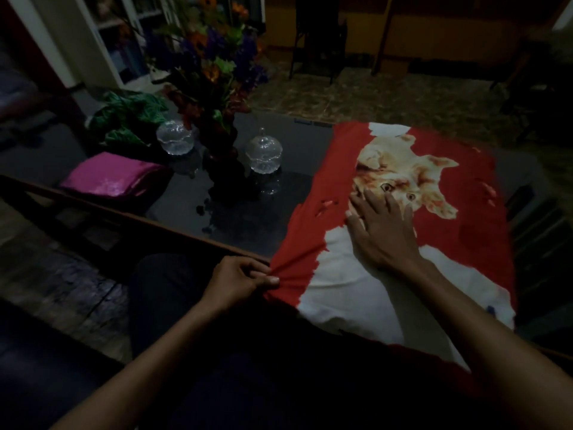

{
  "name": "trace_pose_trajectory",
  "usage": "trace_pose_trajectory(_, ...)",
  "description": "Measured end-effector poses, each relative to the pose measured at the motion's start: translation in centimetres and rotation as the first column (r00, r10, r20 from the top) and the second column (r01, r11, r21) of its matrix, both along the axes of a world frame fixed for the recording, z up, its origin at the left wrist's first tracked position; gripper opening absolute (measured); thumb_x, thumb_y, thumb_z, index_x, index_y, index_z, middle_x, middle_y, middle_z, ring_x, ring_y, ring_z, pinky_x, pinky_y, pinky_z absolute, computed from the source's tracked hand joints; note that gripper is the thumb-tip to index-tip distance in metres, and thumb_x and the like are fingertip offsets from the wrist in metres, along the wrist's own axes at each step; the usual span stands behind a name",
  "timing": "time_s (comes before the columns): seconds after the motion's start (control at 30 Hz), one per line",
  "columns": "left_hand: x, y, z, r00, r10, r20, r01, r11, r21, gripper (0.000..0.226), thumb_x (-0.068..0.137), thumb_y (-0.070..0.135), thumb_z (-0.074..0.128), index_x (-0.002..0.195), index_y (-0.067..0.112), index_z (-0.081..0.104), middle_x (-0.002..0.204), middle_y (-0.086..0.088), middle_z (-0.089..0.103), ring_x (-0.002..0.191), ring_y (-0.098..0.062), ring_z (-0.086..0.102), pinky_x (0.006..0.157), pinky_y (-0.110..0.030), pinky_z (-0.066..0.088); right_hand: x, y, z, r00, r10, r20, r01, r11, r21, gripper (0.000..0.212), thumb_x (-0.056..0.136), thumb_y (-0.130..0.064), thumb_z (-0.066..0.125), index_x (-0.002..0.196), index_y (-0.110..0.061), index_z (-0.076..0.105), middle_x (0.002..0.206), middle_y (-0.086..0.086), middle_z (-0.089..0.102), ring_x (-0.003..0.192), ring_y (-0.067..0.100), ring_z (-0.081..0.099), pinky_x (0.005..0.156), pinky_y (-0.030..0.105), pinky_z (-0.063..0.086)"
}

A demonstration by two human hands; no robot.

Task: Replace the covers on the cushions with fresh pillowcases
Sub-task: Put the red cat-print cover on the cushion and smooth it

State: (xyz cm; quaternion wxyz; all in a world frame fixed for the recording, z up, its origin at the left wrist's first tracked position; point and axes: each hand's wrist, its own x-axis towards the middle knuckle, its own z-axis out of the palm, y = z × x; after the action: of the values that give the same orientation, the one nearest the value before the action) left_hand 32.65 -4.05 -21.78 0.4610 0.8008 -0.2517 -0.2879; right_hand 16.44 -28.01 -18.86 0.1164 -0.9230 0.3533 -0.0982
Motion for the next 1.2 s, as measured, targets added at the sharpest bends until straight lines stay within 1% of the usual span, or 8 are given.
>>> trace_pose_trajectory(0.17,1.5,-0.6,0.9,0.978,-0.144,-0.151,0.148,0.989,0.013,0.036,0.071,0.021,0.09,0.102,0.015,0.073,0.079,-0.002,0.076,0.072,-0.01,0.071,0.066,-0.021,0.057,0.1,-0.4,0.5,1.0,0.006,-0.006,-0.006,1.0,0.017,0.069,0.098,-0.064,0.007,0.159,-0.035,0.021,0.169,-0.005,0.013,0.156,0.025,-0.002,0.122,0.061,-0.006)
trace_pose_trajectory(0.33,1.1,-6.1,2.7,0.982,-0.076,0.174,0.093,0.991,-0.094,0.037,0.087,0.039,0.075,0.122,0.027,0.068,0.117,0.01,0.068,0.101,0.001,0.064,0.097,-0.024,0.051,1.7,-2.6,1.9,1.0,-0.009,0.012,0.009,0.999,0.038,0.055,0.106,-0.056,0.017,0.155,-0.034,0.03,0.167,-0.003,0.018,0.155,0.03,0.004,0.12,0.065,-0.003)
trace_pose_trajectory(0.4,-0.7,-8.4,2.8,0.918,-0.112,0.382,0.174,0.976,-0.133,0.049,0.097,0.048,0.058,0.142,0.029,0.053,0.139,0.013,0.052,0.126,-0.002,0.049,0.111,-0.027,0.038,2.5,-3.8,2.4,1.0,-0.02,-0.022,0.021,0.999,0.037,0.056,0.106,-0.057,0.017,0.156,-0.035,0.027,0.169,-0.004,0.012,0.155,0.031,0.0,0.12,0.066,-0.006)
trace_pose_trajectory(0.5,-3.9,-9.2,-0.2,0.747,-0.32,0.582,0.371,0.928,0.034,0.066,0.101,0.055,0.026,0.158,0.024,0.025,0.165,0.008,0.015,0.151,-0.006,0.014,0.123,-0.037,0.019,2.4,-4.2,1.5,0.989,-0.033,-0.144,0.031,0.999,-0.011,0.061,0.103,-0.062,0.008,0.159,-0.041,0.015,0.17,-0.006,0.001,0.155,0.029,-0.011,0.117,0.066,-0.014)
trace_pose_trajectory(0.6,-4.6,-8.5,-2.8,0.674,-0.329,0.661,0.376,0.923,0.076,0.067,0.103,0.053,0.023,0.16,0.018,0.015,0.167,0.006,0.007,0.153,-0.005,0.003,0.124,-0.038,0.014,1.9,-3.4,0.2,0.987,-0.025,-0.156,0.019,0.999,-0.042,0.063,0.1,-0.065,0.004,0.159,-0.043,0.01,0.17,-0.007,-0.002,0.154,0.029,-0.018,0.116,0.066,-0.017)
trace_pose_trajectory(0.8,-4.3,-9.9,-0.6,0.683,-0.378,0.625,0.303,0.925,0.228,0.073,0.094,0.063,0.021,0.159,0.031,0.011,0.167,0.01,0.001,0.155,-0.018,0.002,0.124,-0.042,0.002,0.3,-3.8,0.8,0.991,-0.081,-0.108,0.083,0.996,0.019,0.064,0.1,-0.068,0.006,0.159,-0.045,0.009,0.169,-0.007,-0.008,0.154,0.027,-0.019,0.117,0.065,-0.016)
trace_pose_trajectory(1.03,-6.0,-15.8,-0.3,0.753,-0.295,0.588,0.269,0.954,0.135,0.059,0.103,0.055,0.022,0.158,0.041,0.008,0.167,0.011,0.004,0.154,-0.02,-0.001,0.121,-0.05,-0.011,-2.1,-2.6,-0.2,0.984,-0.166,0.06,0.162,0.985,0.064,0.063,0.105,-0.059,0.008,0.162,-0.033,0.004,0.169,-0.011,-0.006,0.154,0.012,-0.016,0.121,0.056,-0.016)
trace_pose_trajectory(1.2,-4.5,-16.2,-1.6,0.795,-0.189,0.577,0.187,0.98,0.063,0.061,0.094,0.06,0.023,0.154,0.047,0.024,0.163,0.018,0.023,0.152,-0.025,0.018,0.122,-0.057,0.001,-3.7,-1.4,-0.8,0.985,-0.173,0.026,0.172,0.985,0.036,0.067,0.103,-0.064,0.014,0.162,-0.033,0.003,0.169,-0.011,-0.009,0.154,0.013,-0.019,0.118,0.058,-0.02)
